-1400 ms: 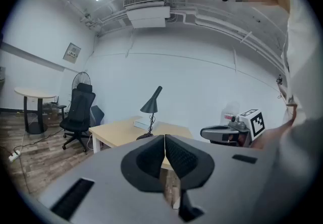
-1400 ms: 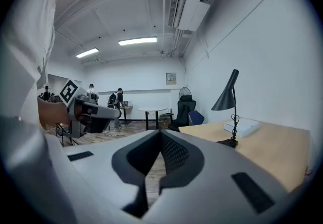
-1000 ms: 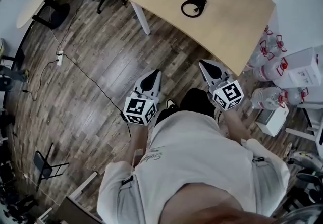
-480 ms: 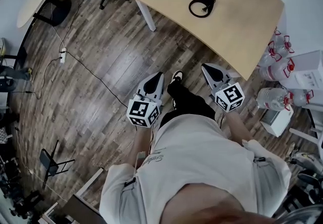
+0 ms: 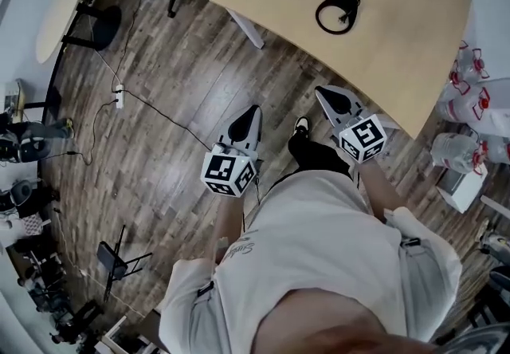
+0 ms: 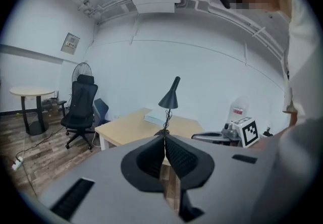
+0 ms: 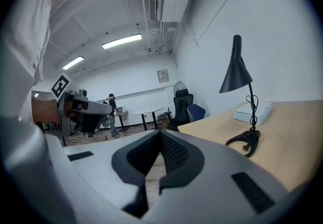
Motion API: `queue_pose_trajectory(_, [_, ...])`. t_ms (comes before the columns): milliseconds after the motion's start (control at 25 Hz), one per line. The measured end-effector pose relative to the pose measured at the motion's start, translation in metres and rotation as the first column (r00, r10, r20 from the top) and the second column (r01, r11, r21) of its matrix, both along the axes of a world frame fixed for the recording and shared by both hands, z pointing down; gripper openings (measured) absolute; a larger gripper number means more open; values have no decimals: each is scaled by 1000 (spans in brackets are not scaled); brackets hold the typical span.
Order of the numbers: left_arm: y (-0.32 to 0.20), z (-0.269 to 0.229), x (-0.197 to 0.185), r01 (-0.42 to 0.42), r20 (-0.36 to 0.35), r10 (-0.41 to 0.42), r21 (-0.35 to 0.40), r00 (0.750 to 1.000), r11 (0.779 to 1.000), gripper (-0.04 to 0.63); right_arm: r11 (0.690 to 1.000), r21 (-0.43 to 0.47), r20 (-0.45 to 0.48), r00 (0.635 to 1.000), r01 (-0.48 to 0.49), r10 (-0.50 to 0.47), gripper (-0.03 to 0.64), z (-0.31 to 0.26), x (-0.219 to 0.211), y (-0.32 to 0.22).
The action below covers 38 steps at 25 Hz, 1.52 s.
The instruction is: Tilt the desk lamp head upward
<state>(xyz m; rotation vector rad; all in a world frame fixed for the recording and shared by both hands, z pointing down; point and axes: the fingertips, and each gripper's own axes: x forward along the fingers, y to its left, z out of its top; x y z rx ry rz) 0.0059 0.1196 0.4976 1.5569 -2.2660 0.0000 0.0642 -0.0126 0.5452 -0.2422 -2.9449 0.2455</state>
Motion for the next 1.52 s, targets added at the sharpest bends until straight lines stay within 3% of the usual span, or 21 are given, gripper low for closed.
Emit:
queue_pose_trajectory(280, [-66, -19, -53, -129, 12, 129, 16, 992, 992, 17, 998, 36, 53, 997, -60, 58, -5, -20, -58, -46])
queue_pose_trajectory(520, [-109, -33, -85, -179, 27, 178, 37, 984, 983, 17, 993, -42, 22, 994, -110, 111, -5, -13, -72, -95])
queue_pose_trajectory(760, [-123, -37, -109, -190, 29, 189, 53, 982, 980, 15, 992, -30, 17, 992, -126, 126, -5, -16, -87, -101])
queue_pose_trajectory(960, [-147, -41, -131, -255, 44, 253, 63, 967, 965, 17, 980, -58, 6, 982, -190, 191, -5, -13, -99, -121])
queue_pose_trajectory(1240, [-173, -38, -169, -411, 68, 407, 64, 911, 909, 17, 940, -60, -57, 941, -337, 334, -5, 6, -118, -125])
queue_pose_trajectory(1400, [-196, -43, -187, -518, 77, 513, 71, 855, 852, 17, 893, -94, -70, 897, -441, 436, -5, 3, -134, -133])
queue_pose_trajectory(1520, [-210, -46, -197, -597, 73, 593, 82, 802, 798, 17, 862, -77, -80, 865, -501, 496, -5, -1, -145, -136])
